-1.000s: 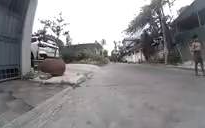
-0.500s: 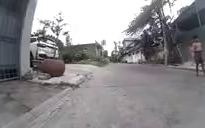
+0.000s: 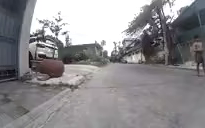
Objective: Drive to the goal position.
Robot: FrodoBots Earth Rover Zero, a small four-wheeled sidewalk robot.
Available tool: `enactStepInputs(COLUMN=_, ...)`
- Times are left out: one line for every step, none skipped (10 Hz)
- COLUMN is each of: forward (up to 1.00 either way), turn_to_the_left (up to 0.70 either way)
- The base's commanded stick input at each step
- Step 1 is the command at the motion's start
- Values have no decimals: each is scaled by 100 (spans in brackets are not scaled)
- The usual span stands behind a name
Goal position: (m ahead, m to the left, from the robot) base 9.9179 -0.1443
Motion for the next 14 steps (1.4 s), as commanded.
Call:
enactStepInputs(forward=14, turn_to_the_left=9)
enactStepInputs(forward=14, turn_to_the_left=24)
enactStepInputs(forward=13, turn_to_the_left=25)
enactStepInputs(forward=12, turn_to_the_left=23)
enactStepInputs(forward=0, turn_to_the_left=0)
enactStepInputs(forward=0, turn_to_the_left=0)
enactStepInputs(forward=0, turn_to_the_left=0)
enactStepInputs(forward=0, turn_to_the_left=0)
enactStepInputs(forward=0, turn_to_the_left=0)
enactStepInputs(forward=0, turn_to_the_left=0)
enactStepInputs(forward=0, turn_to_the_left=0)
enactStepInputs(forward=0, turn_to_the_left=0)
enactStepInputs(forward=0, turn_to_the_left=0)
enactStepInputs(forward=0, turn_to_the_left=-12)
